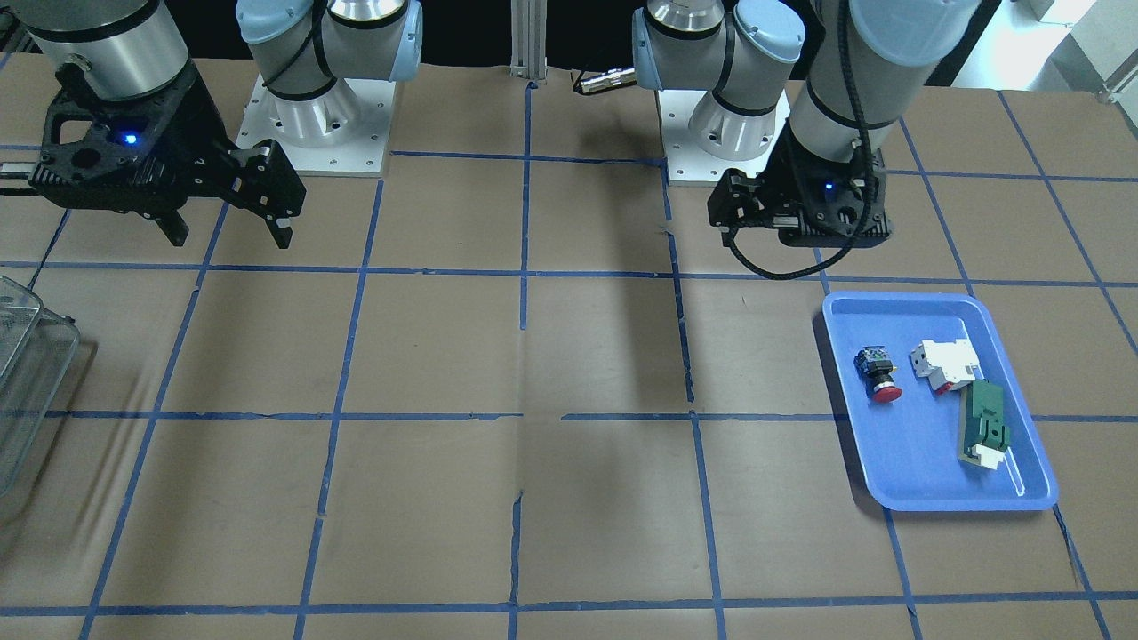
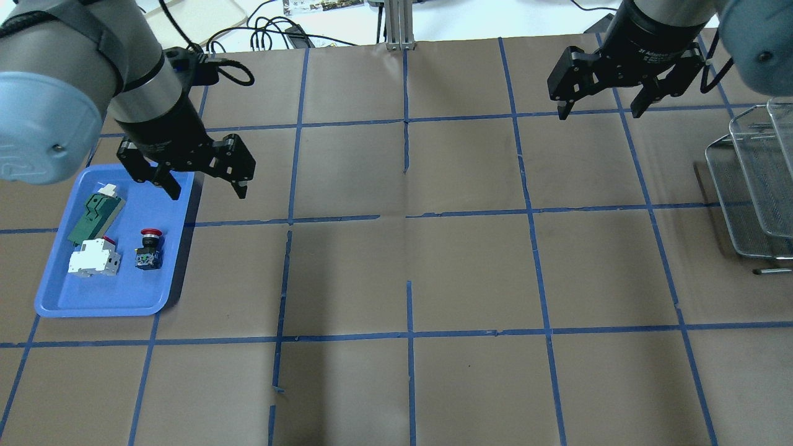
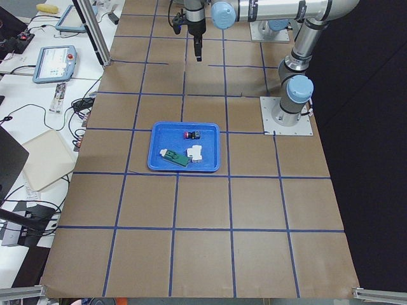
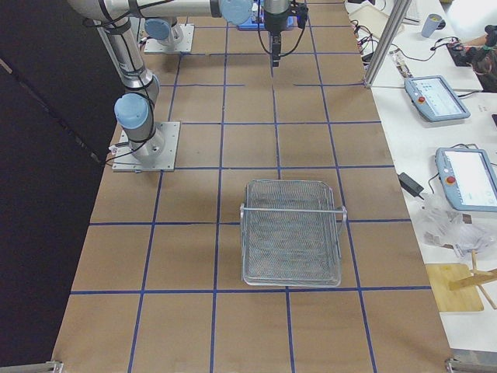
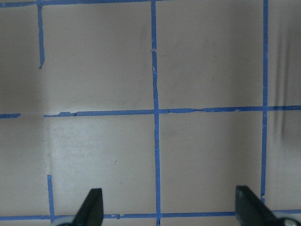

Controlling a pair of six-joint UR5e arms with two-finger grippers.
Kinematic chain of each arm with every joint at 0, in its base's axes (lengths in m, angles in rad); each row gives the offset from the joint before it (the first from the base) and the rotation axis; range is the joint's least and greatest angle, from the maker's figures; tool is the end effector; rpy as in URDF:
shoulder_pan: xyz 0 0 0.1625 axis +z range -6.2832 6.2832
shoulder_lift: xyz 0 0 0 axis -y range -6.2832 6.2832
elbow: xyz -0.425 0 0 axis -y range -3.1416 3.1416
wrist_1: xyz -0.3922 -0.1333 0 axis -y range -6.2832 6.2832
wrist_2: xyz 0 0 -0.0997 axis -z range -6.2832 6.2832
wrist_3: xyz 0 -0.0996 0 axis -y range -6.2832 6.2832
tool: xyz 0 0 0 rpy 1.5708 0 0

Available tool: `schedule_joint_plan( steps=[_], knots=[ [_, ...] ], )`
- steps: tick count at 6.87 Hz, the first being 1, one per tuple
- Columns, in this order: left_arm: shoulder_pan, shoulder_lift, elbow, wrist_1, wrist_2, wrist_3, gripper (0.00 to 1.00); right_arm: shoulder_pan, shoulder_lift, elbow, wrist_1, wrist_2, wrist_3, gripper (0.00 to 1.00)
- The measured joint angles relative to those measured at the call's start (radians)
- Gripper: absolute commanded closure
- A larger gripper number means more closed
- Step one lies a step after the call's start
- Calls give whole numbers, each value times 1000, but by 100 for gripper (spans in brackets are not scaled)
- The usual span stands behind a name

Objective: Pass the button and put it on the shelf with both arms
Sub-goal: 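Lower the left gripper over the red push button in the blue tray, then close the left gripper on the black base of the red button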

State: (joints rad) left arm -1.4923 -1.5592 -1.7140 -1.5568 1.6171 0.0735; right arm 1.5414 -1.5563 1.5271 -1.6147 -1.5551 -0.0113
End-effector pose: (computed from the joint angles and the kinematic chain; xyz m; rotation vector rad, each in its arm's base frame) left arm -0.0913 -0.4799 0.4255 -0.0035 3.0988 0.1874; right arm 0.1200 -0.5086 0.5069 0.0274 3.1252 -0.1148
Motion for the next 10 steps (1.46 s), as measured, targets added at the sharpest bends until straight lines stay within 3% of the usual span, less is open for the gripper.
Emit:
schedule_joint_plan(
  steps=[3, 5, 10],
  knots=[
    [286, -25, -225, 285, -2, 278, 0, 0, 2, -1, -3, 1, 1, 0],
    [389, -82, -352, 512, -6, 404, 0, 0, 3, -1, -4, 1, 1, 0],
    [481, -245, -390, 695, -27, 514, 3, 0, 3, -1, -3, -5, 1, 0]
  ],
)
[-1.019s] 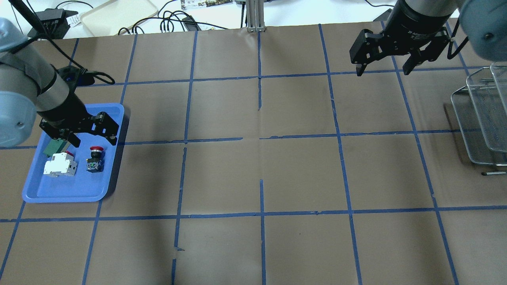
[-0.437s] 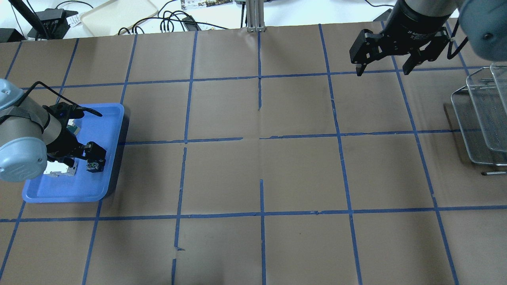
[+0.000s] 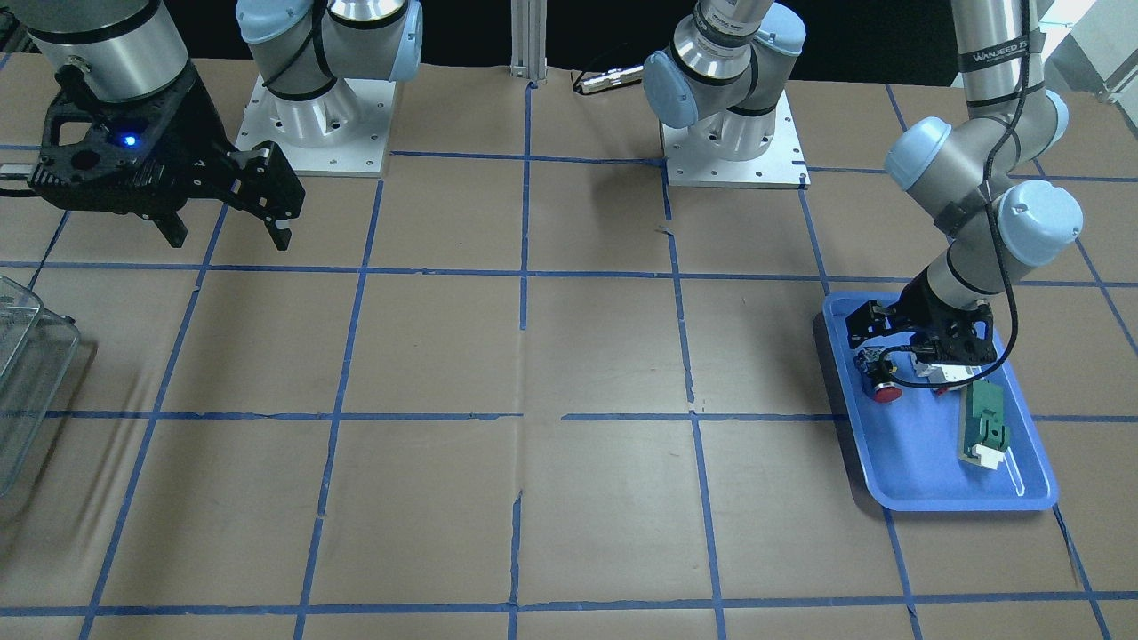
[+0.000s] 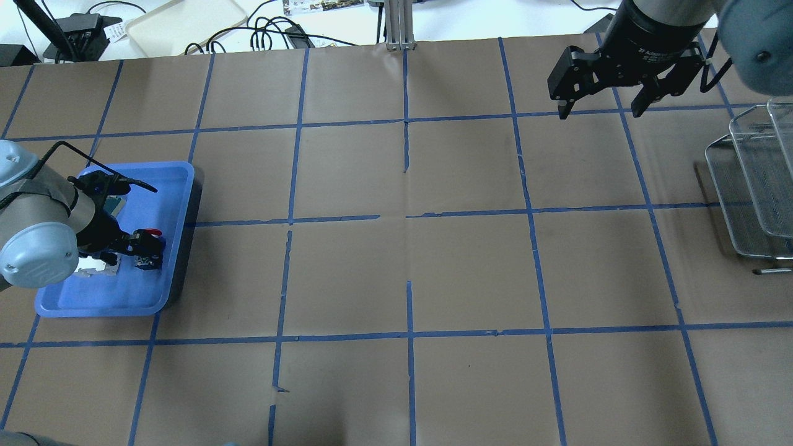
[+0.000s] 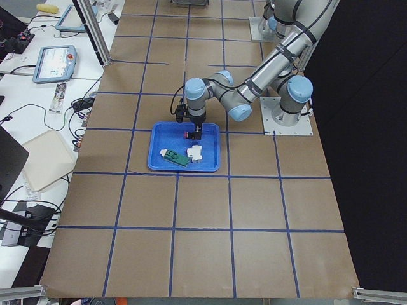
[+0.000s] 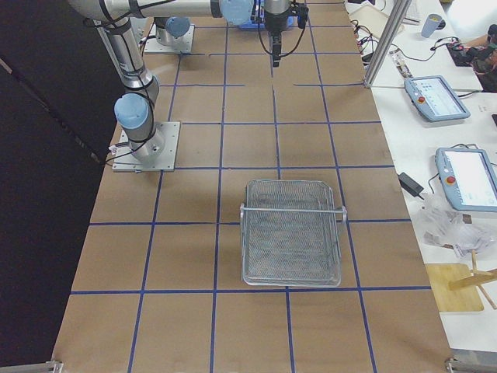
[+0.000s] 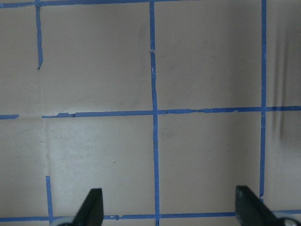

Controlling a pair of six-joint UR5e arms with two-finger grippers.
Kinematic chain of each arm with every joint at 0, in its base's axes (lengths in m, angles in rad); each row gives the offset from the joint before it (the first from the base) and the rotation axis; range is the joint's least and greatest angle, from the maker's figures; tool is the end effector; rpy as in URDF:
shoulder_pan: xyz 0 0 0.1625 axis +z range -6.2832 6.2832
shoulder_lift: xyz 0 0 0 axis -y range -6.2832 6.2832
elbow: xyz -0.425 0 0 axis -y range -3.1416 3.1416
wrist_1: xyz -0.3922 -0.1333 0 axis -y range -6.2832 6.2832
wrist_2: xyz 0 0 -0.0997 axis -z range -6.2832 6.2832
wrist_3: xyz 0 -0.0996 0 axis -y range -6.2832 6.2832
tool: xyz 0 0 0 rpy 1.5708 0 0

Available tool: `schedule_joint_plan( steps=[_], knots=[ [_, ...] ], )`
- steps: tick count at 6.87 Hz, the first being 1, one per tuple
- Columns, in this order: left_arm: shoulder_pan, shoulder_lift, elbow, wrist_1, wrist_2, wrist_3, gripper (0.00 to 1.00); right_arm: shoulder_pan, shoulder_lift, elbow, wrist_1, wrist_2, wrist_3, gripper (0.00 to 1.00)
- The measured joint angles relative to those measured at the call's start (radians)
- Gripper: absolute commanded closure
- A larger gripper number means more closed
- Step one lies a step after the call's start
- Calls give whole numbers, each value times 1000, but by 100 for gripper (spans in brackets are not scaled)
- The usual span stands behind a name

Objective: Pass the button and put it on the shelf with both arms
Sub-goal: 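Close the left gripper on the black base of the red button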

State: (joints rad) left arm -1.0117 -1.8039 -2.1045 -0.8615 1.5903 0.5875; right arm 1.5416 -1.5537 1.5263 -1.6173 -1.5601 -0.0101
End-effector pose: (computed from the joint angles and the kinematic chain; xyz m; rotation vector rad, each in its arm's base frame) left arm 0.1403 -0.4719 0.1987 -0.0453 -3.1251 -0.0921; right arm 0.1195 -0.5098 0.5062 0.0293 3.1301 -0.1160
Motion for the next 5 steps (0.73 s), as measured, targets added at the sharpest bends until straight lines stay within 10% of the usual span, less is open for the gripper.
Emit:
schedule_joint_plan(
  steps=[2, 4, 5],
  knots=[
    [5, -26, 0, 14, -17, 3, 12, 0, 0, 0, -1, 1, 0, 0],
    [8, -35, 2, 16, -14, 5, 70, -1, 0, -1, 0, 4, 0, 0],
    [8, -35, 4, 17, -12, 11, 73, -4, 0, -3, 0, 7, 0, 0]
  ],
)
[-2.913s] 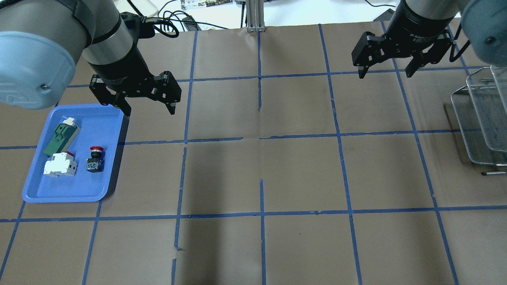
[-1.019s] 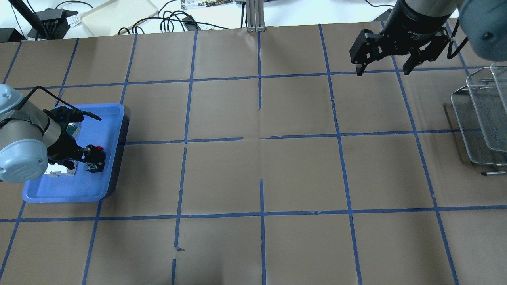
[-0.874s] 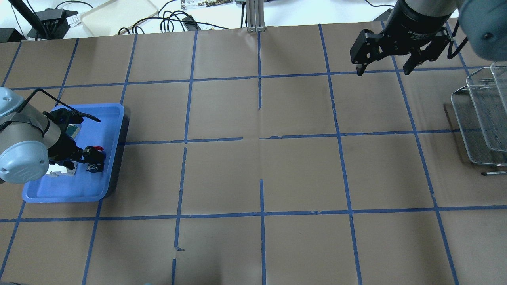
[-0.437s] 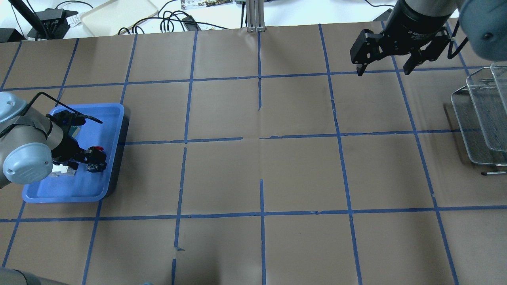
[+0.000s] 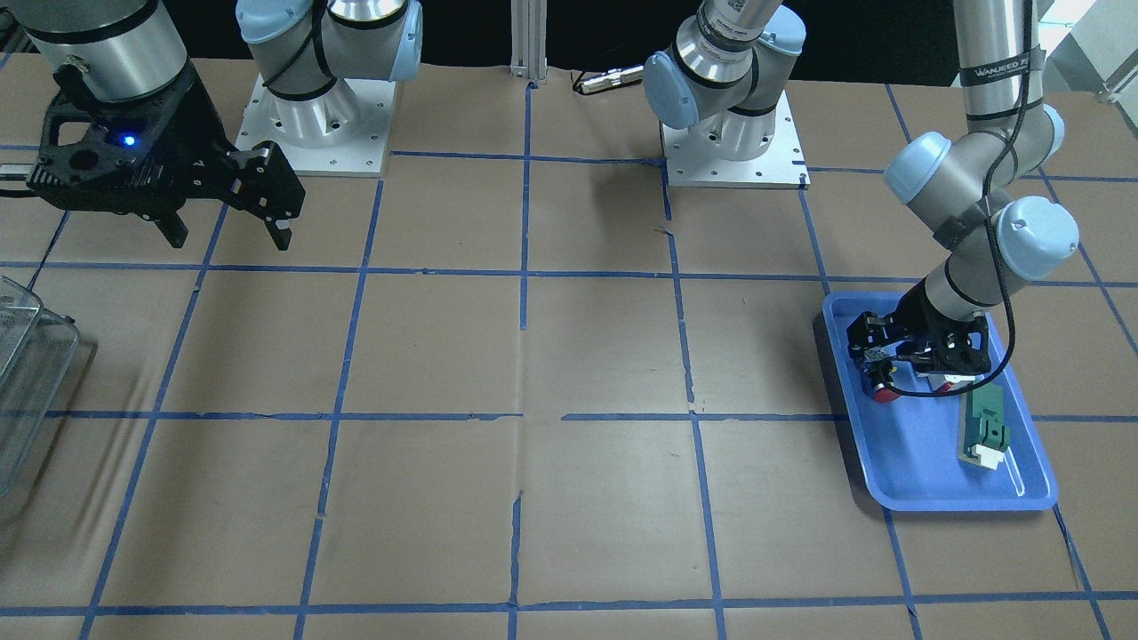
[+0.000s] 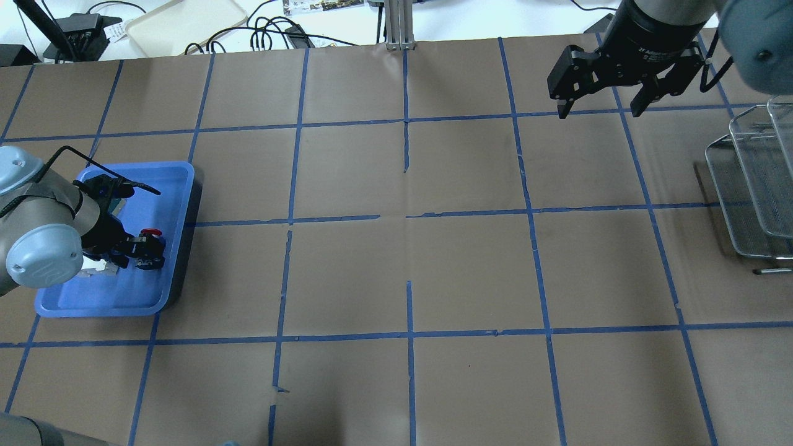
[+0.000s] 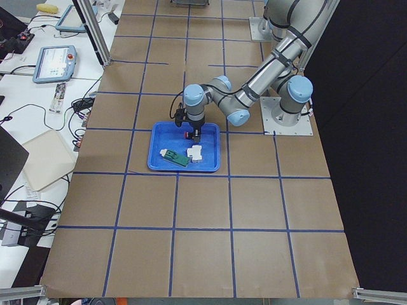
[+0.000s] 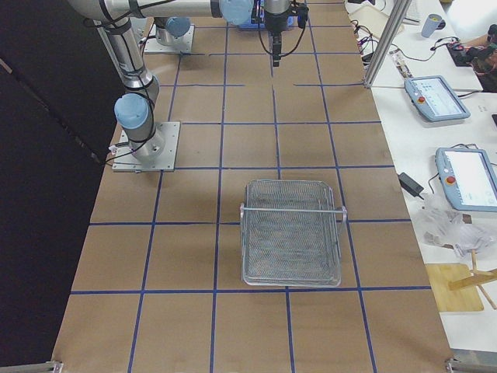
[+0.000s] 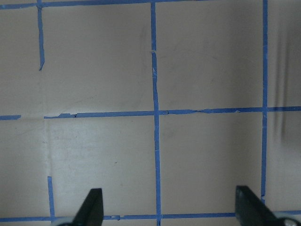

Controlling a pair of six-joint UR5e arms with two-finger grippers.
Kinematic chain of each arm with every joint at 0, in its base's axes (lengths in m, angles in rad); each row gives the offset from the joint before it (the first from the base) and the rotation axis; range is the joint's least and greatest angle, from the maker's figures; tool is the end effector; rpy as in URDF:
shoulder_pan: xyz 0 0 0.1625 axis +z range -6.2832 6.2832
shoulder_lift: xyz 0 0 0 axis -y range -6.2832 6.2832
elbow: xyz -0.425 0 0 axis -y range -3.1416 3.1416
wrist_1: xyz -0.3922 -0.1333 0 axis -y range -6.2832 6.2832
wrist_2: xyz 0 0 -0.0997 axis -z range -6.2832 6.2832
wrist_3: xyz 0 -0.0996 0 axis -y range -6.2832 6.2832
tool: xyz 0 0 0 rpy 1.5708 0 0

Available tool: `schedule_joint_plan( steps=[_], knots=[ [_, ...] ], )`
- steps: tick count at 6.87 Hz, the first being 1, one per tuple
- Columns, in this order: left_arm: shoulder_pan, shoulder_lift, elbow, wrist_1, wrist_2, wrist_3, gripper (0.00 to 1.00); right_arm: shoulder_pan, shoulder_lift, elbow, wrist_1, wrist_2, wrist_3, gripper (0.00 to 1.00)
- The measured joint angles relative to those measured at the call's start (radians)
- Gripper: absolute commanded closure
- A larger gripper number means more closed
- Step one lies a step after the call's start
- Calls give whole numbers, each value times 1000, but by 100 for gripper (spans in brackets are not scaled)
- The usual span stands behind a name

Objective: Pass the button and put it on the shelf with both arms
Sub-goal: 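Close the left gripper on the black base of the red button, then lift the red button out of the tray with the left gripper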

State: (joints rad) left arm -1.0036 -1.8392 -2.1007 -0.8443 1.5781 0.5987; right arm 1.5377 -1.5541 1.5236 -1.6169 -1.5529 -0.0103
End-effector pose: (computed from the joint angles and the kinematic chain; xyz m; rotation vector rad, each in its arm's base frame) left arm 0.1454 -0.4750 0.1849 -0.0493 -3.1062 -0.0994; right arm 0.1183 -0.5103 0.5077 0.0345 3.1229 -0.1203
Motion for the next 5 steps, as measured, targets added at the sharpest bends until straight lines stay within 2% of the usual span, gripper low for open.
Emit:
schedule_joint_plan(
  steps=[1, 4, 5],
  knots=[
    [0, -1, 1, 1, 1, 11, 76, -2, -1, -2, -1, 2, 3, 0],
    [-4, 24, 16, -5, 2, 45, 92, -5, -5, -8, 1, 3, 1, 0],
    [-13, 50, 55, -42, 4, 107, 93, -6, -10, -10, 5, 9, 0, 0]
  ],
)
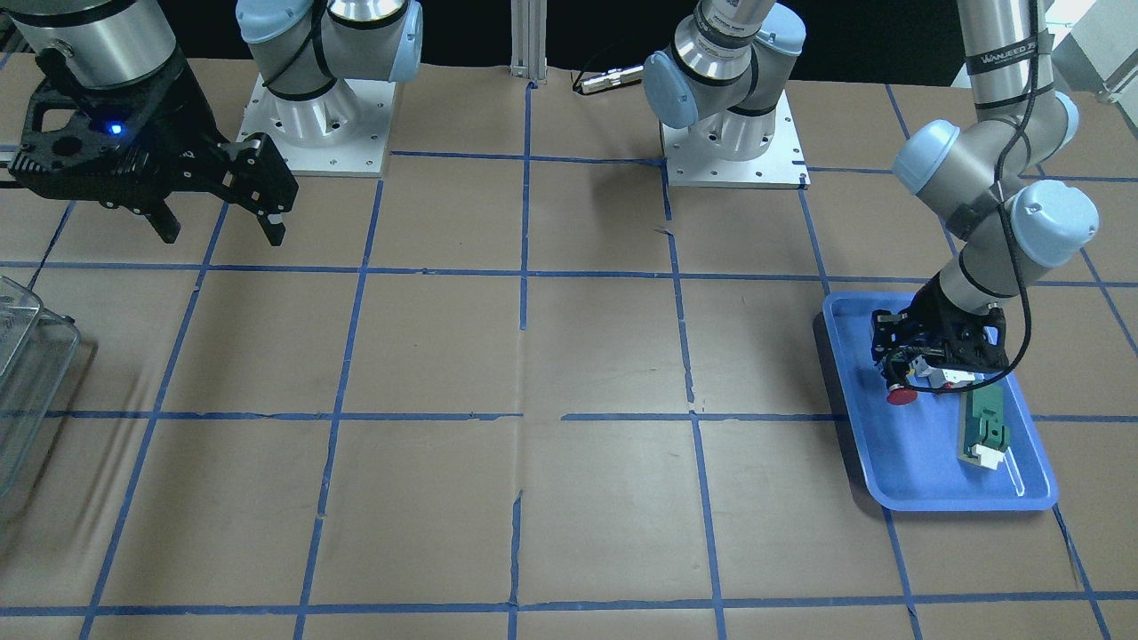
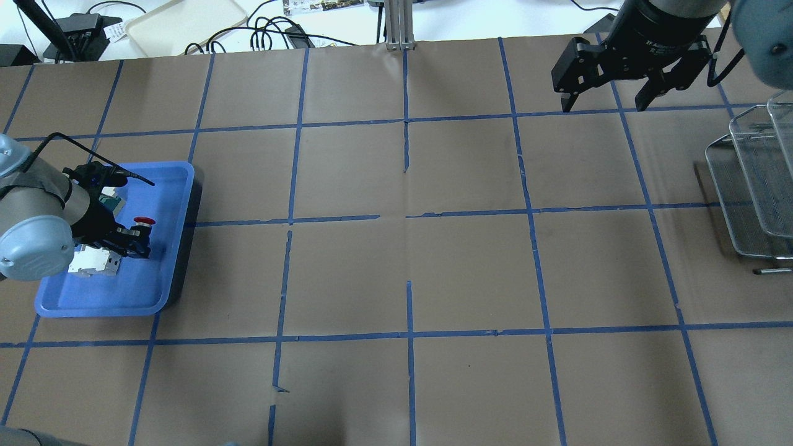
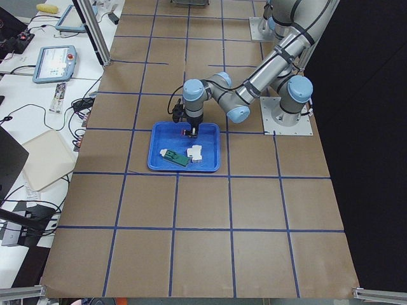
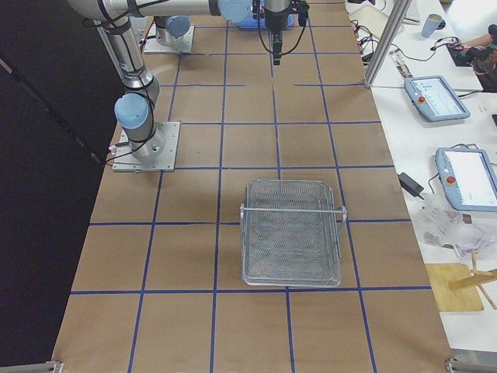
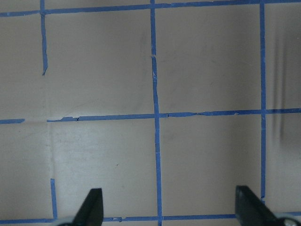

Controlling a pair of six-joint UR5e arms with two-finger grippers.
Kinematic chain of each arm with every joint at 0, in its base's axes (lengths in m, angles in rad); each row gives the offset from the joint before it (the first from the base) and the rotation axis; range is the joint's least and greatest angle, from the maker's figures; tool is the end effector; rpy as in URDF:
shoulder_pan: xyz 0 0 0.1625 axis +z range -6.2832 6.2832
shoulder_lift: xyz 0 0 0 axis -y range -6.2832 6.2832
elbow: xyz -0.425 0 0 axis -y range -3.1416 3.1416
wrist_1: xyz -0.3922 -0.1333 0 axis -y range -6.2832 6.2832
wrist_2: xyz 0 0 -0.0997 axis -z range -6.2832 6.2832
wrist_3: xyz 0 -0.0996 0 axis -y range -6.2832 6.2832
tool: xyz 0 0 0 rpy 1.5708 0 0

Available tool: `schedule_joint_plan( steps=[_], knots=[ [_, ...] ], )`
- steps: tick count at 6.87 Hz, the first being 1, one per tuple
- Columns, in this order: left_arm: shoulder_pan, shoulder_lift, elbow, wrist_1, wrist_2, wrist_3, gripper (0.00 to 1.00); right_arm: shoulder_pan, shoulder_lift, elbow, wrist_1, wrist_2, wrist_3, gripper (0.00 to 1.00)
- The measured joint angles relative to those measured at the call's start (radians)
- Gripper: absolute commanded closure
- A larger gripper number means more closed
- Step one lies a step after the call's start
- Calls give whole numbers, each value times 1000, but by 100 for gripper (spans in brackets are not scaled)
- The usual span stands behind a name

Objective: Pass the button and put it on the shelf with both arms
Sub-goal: 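Lift the red button out of the tray with the left gripper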

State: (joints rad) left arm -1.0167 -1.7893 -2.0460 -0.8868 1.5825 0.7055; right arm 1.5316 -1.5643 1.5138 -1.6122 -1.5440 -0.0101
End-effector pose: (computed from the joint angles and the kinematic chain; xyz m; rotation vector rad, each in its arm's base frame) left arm 0.1467 -0.4883 0.2261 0.2374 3.1288 0.0231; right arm 0.1162 -0.5078 0.5173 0.0434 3.1135 -0.1442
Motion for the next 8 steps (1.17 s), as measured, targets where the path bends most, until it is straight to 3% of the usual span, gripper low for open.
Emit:
schedule_joint_plan(
  steps=[1, 3, 6, 8],
  knots=[
    [-9, 24, 64, -77, -2, 122, 99, 0, -7, 0, 6, 4, 0, 0],
    [-77, 73, 175, -215, -14, 397, 100, -2, -10, 3, -1, 29, 2, 0],
    [-232, 143, 199, -300, -142, 659, 100, -11, -22, 3, 12, 51, -91, 0],
    [-334, 143, 201, -302, -215, 777, 100, -94, -36, 7, 40, 102, -219, 0]
  ],
)
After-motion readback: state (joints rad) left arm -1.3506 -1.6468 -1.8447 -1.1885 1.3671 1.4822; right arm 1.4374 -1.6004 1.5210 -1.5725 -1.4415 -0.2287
